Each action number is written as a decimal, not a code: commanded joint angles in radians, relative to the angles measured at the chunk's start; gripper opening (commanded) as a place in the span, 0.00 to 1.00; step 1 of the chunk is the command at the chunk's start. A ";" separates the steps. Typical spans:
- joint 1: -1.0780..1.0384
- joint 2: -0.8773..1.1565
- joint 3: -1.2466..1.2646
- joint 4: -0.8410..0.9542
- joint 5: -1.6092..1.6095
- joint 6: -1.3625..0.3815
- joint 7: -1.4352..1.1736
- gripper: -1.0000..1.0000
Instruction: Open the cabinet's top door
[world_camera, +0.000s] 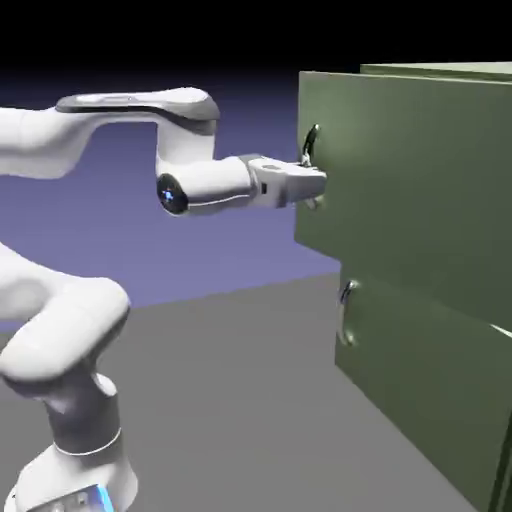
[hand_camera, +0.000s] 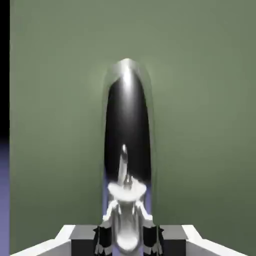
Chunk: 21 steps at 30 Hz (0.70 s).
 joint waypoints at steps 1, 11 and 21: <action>0.024 -0.019 -0.036 -0.027 -0.037 -0.020 0.012 0.00; 0.142 -0.206 -0.399 -0.217 -0.457 -0.245 0.130 0.00; 0.098 -0.276 -0.761 -0.259 -0.859 -0.503 0.185 0.00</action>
